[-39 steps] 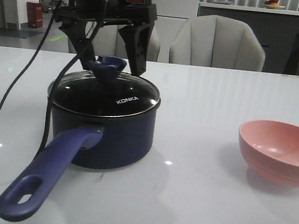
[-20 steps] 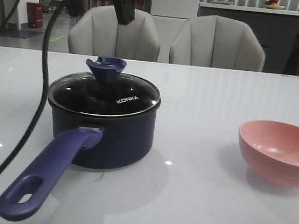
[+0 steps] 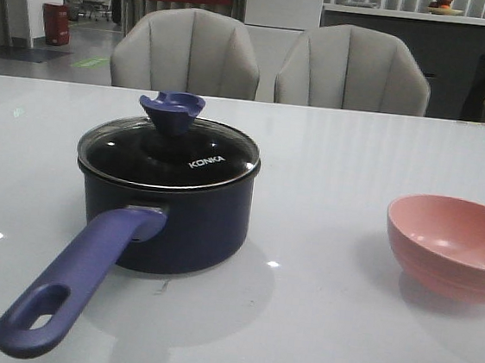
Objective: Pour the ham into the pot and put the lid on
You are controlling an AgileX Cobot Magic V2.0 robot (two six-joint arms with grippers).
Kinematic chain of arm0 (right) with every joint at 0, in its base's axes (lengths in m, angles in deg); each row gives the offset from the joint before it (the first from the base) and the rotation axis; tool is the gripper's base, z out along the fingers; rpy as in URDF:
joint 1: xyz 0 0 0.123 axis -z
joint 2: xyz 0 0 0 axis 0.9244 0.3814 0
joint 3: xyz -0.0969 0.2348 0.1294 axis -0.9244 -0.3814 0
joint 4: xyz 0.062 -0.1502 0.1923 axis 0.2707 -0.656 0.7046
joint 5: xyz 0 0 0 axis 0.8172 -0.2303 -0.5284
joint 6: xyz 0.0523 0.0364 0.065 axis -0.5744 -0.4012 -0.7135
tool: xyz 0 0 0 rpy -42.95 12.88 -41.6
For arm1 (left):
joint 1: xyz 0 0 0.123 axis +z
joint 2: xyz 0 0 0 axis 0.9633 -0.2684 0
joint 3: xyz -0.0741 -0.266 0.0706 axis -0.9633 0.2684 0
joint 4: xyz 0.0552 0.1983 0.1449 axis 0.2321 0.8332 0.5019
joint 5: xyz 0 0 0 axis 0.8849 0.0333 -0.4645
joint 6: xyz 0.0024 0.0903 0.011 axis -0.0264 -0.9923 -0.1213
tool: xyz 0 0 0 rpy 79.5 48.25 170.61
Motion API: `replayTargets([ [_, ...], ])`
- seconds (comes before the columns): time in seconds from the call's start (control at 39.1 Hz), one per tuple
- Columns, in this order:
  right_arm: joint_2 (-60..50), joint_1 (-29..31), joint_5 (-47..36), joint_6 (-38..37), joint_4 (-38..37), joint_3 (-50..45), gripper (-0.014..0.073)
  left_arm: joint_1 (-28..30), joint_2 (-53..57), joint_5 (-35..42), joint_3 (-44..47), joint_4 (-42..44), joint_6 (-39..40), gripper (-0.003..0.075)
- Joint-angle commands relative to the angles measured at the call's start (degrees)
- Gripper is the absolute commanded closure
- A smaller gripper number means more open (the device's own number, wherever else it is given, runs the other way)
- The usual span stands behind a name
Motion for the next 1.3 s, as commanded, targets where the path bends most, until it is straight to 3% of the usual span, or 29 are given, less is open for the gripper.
replayTargets([
  [0.0,0.6,-0.1,-4.2,0.5,0.0,1.6,0.0428,-0.3,8.2,8.3,4.4,0.4,-0.1,0.0117],
  [0.61,0.6,-0.1,-4.2,0.5,0.0,1.6,0.0428,-0.3,48.5,30.7,42.9,0.5,-0.1,0.0121],
  [0.77,0.6,-0.1,-4.2,0.5,0.0,1.6,0.0428,-0.3,57.9,31.7,47.6,0.5,-0.1,0.0255],
  [0.92,0.6,-0.1,-4.2,0.5,0.0,1.6,0.0428,-0.3,63.0,34.1,50.6,0.5,-0.1,0.0556],
  [0.97,0.6,-0.1,-4.2,0.5,0.0,1.6,0.0428,-0.3,63.5,35.0,51.1,0.5,-0.1,0.0619],
  [1.28,0.6,-0.1,-4.2,0.5,0.0,1.6,0.0428,-0.3,63.5,35.0,51.3,0.5,-0.1,0.06],
])
